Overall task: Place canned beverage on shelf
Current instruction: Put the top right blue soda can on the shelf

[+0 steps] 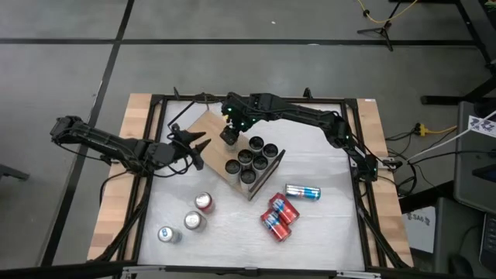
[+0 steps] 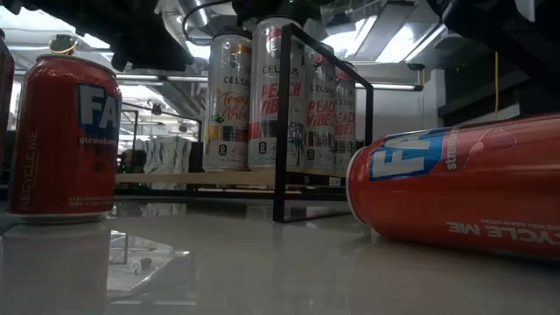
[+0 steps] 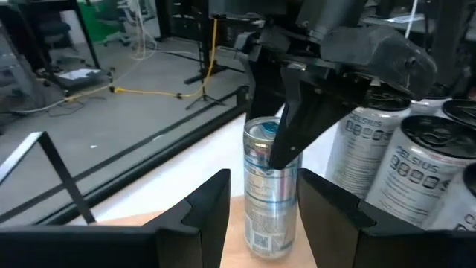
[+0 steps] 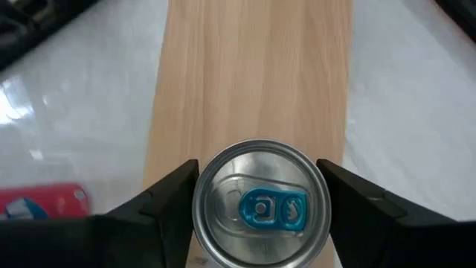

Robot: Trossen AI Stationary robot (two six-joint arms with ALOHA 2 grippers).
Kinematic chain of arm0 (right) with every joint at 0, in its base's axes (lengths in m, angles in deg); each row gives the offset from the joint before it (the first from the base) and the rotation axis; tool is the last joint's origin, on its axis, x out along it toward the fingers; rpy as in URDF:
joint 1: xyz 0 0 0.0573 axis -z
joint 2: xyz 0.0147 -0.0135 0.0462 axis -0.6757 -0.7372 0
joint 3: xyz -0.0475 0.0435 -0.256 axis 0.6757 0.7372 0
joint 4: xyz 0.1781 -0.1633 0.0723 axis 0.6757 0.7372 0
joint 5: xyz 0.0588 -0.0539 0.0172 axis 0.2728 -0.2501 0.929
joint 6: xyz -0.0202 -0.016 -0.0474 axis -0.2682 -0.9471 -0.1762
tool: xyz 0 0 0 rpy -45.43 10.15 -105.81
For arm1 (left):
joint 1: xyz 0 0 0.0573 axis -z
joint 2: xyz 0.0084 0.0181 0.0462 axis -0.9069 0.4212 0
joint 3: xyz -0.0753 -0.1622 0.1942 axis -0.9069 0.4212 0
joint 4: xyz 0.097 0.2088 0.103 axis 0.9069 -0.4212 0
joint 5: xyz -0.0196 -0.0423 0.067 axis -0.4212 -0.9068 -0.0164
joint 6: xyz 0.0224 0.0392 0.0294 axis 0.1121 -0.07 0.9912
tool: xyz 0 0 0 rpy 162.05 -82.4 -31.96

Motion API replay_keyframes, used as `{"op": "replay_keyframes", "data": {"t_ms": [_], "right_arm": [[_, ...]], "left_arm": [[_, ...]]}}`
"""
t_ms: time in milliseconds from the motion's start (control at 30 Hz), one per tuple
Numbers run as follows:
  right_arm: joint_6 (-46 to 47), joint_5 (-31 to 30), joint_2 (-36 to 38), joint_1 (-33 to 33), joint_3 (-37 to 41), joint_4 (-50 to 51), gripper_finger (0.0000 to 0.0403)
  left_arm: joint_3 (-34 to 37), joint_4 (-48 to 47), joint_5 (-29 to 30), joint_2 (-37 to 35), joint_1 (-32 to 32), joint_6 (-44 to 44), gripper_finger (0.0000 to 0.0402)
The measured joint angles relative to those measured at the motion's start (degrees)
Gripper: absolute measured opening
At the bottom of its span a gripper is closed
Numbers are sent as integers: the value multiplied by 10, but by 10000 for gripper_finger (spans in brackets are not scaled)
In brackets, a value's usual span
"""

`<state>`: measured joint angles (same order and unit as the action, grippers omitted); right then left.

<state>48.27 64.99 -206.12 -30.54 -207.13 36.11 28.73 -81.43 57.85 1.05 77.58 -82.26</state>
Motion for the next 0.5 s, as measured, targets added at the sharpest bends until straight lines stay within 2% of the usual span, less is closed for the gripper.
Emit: {"op": "replay_keyframes", "data": {"t_ms": [167, 500], "right_arm": [[37, -11, 0, 0, 0, -23, 246], [78, -97, 0, -11, 0, -23, 248]], "left_arm": [[0, 0, 2, 0, 0, 1, 149], [0, 0, 2, 0, 0, 0, 149]]}}
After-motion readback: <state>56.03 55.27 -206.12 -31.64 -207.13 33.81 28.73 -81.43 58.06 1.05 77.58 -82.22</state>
